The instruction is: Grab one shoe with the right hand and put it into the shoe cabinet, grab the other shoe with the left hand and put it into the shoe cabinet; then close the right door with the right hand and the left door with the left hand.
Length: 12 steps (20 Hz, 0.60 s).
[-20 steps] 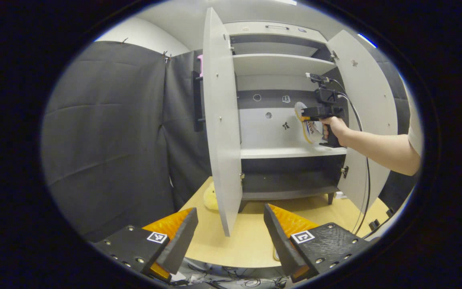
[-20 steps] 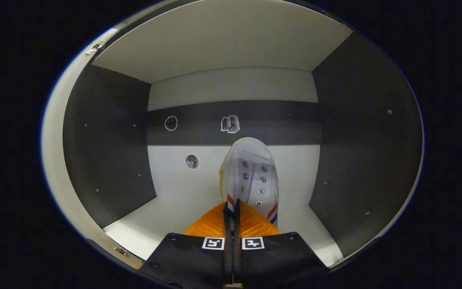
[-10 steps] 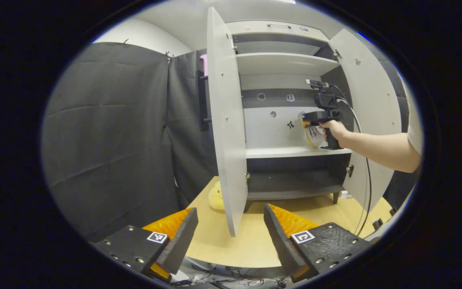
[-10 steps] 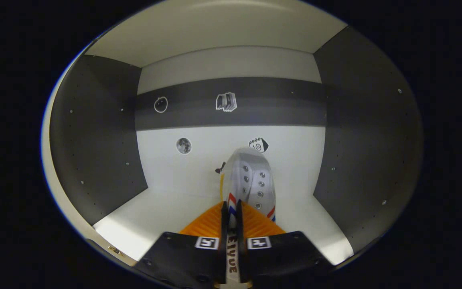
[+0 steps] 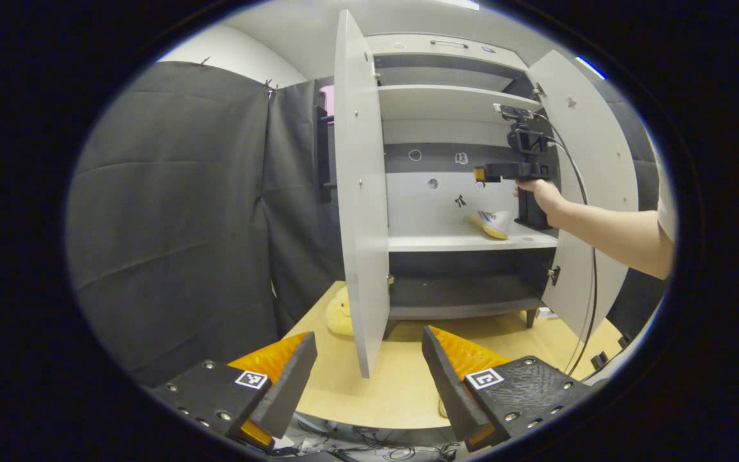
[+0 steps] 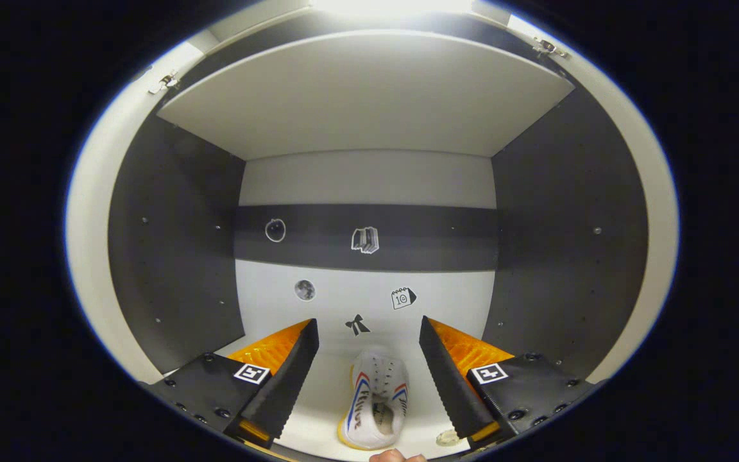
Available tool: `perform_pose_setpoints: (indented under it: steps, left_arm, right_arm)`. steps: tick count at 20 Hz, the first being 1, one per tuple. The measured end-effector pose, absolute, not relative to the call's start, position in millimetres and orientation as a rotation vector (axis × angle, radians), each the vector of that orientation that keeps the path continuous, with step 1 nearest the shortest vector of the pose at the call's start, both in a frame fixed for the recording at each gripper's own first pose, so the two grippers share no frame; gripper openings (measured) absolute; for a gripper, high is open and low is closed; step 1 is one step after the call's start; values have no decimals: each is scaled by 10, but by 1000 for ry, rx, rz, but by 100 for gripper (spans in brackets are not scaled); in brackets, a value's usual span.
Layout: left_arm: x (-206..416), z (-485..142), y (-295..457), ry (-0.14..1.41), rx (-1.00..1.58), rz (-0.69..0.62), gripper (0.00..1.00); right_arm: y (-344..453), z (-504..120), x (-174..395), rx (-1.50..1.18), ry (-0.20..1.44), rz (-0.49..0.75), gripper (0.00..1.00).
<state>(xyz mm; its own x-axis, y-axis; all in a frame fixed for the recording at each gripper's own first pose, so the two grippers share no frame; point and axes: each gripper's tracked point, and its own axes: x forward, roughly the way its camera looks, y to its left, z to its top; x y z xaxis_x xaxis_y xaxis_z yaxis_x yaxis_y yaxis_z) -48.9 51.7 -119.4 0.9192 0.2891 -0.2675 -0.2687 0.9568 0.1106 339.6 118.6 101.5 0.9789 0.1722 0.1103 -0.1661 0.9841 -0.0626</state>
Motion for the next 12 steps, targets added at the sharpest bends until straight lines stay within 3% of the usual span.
perform_pose_setpoints:
  steps: [6,12]
  left_arm:
    - [-399,-1588,357,324,78,165,95]
    - [-56,-2372,-173,450,-42,-50,95]
  right_arm:
    - [1120,762,2471,8,-74,225,97]
    - [644,-55,1590,-38,94,164,98]
